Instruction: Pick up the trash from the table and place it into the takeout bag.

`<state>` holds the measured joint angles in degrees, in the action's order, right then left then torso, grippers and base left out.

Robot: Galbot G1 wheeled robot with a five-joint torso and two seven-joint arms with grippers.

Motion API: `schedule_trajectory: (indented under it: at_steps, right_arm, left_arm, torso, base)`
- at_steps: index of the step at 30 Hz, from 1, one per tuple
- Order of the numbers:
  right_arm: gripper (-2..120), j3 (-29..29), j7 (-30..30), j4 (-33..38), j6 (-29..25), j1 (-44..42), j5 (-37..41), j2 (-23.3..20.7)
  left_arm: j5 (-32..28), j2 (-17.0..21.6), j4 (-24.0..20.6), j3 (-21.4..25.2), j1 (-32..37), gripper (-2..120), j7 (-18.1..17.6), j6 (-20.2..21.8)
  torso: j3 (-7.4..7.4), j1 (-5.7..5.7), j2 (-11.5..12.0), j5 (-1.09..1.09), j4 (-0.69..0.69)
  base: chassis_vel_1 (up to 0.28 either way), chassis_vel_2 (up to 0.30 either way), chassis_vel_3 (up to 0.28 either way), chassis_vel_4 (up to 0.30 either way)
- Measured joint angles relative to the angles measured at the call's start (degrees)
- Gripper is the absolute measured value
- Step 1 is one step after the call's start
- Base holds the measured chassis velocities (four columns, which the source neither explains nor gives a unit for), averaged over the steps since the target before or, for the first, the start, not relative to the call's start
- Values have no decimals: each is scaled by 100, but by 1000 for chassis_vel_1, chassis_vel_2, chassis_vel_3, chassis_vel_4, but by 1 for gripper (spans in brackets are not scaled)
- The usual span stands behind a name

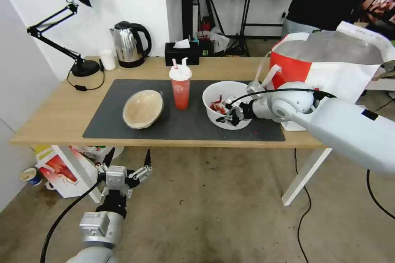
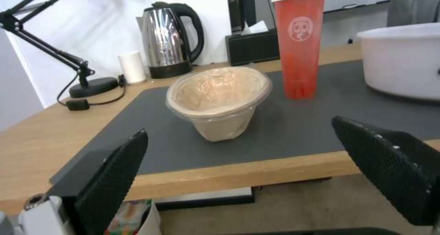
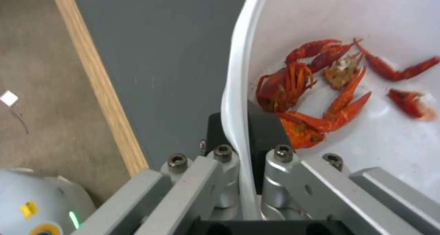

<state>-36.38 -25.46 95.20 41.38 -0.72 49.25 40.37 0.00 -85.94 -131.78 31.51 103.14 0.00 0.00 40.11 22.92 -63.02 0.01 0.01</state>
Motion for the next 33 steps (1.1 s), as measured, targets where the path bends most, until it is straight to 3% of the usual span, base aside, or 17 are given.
schedule_trajectory:
  at_steps: [15, 33]
  right_arm:
    - [0, 742, 55, 186, 0, 148, 553, -256]
    - [0, 830, -74, 179, -10, 885, 750, -217]
  left_arm:
    - [0, 0, 0, 0, 0, 100, 0, 0]
    - [0, 0, 0, 0, 0, 100, 0, 0]
  torso:
    - [0, 0, 0, -1, -1]
    - [0, 0, 0, -2, -1]
  base:
    - [0, 0, 0, 0]
    - [0, 0, 0, 0]
